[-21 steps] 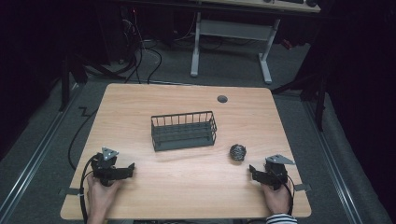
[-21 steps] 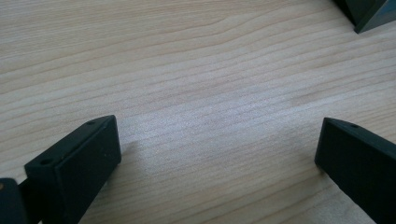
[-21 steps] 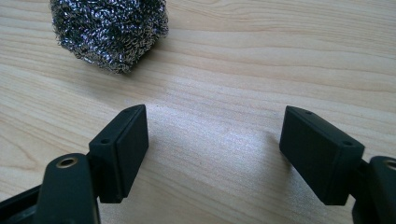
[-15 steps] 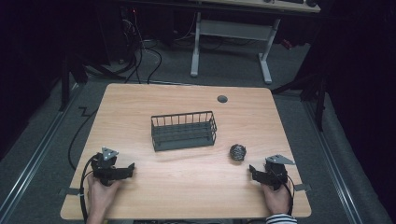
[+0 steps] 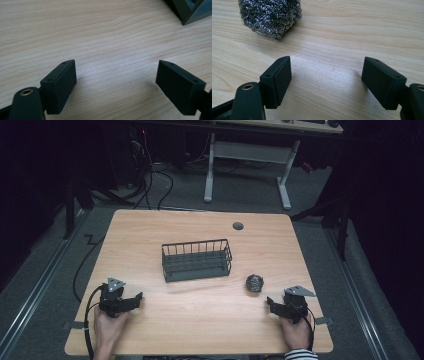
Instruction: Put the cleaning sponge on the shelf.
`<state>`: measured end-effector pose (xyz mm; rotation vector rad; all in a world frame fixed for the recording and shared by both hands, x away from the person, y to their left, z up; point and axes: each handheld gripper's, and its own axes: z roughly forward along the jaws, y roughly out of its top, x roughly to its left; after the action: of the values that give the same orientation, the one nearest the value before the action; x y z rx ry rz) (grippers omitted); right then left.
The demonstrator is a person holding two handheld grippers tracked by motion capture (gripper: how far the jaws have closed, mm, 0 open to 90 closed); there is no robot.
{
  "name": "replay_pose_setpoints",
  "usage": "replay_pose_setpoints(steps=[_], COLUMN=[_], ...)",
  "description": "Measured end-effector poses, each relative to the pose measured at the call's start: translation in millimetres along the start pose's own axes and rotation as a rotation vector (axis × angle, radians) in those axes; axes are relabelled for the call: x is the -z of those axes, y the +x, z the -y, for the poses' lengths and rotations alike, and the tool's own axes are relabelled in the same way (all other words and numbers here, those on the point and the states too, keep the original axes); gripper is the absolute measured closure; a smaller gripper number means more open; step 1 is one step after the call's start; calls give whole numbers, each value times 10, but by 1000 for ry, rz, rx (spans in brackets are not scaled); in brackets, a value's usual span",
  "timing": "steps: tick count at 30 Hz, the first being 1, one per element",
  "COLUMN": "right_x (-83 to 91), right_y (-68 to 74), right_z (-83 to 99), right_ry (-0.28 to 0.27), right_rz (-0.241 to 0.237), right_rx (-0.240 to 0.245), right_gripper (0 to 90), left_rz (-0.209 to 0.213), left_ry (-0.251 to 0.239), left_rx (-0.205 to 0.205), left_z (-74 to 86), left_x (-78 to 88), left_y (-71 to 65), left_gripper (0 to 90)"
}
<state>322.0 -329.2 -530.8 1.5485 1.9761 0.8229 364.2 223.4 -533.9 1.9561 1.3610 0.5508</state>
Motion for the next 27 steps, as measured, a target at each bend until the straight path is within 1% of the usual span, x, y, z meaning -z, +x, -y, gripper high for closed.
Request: replay_pose_setpoints(steps=[2,7,10,13,14,16,17,21,24,25,27], right_x=[0,0,2,3,3,4,4,4,4,3,3], right_y=[1,1,4,8,8,8,9,9,8,7,8], right_z=[0,0,1,3,3,3,3,3,3,2,2], right_ry=[0,0,1,0,0,0,0,0,0,0,0], right_rz=[0,1,2,5,5,5,5,5,5,5,5], right_rx=[0,0,-3,-4,-4,-4,-4,-5,-5,-3,-5], right_gripper=[241,241,243,244,245,245,245,245,244,244,244], left_rz=[8,53,65,110,115,119,130,161,168,185,190], left_ry=[-8,-33,-36,-52,-58,-59,-59,-55,-59,-62,-60], left_rx=[2,23,20,20,19,16,15,14,13,13,6], left_z=[-7,-68,-90,-154,-174,-197,-248,-347,-382,-418,-454], left_x=[11,82,101,143,149,156,170,195,204,212,216], left_y=[-3,-2,-7,-28,-33,-37,-47,-66,-81,-94,-114], left_gripper=[185,192,192,206,213,220,220,217,220,226,226])
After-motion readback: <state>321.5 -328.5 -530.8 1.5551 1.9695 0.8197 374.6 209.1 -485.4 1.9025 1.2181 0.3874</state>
